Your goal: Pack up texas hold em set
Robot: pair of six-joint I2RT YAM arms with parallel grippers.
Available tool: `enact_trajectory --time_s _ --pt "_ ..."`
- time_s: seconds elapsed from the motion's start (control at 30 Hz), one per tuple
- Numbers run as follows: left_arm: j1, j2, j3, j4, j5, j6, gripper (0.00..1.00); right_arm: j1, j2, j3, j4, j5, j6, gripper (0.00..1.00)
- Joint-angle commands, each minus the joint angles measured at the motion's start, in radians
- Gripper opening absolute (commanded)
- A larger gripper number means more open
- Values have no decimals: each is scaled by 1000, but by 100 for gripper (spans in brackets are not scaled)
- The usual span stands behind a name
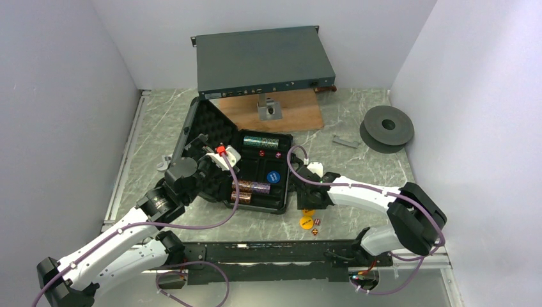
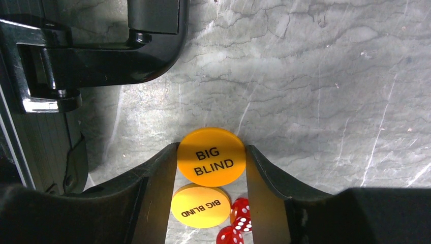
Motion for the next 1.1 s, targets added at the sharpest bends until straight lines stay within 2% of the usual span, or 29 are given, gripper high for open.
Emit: enact_trajectory --time_s 0.0,1.07 --pt "3 -9 10 17 12 13 100 -2 32 -22 -17 -1 13 49" --pt "3 -1 12 13 12 11 100 -4 -79 176 -196 86 -37 51"
